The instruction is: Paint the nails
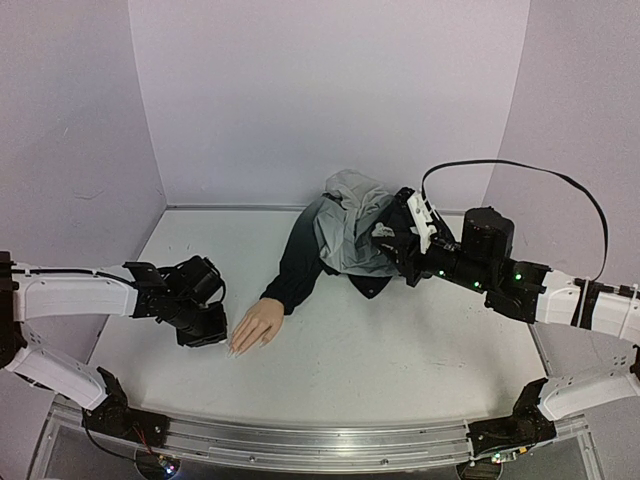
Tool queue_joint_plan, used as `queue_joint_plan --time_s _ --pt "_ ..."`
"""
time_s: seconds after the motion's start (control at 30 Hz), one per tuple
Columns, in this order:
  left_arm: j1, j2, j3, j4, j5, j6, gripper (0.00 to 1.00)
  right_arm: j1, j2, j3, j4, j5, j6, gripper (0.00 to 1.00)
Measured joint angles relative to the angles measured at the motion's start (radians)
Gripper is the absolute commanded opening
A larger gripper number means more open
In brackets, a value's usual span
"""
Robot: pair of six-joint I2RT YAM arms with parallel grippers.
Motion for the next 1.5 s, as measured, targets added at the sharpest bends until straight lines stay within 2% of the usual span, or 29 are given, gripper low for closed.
queue_joint_plan --time_s 0.9,1.5 --pt "0.000 0.047 0.010 0.037 0.018 0.013 0.00 0.000 0.000 0.000 0.000 0.000 0.000 0.00" --pt "0.000 0.019 -0.047 0.048 0.029 -0.014 0.00 0.000 0.000 0.000 0.000 0.000 0.000 0.00"
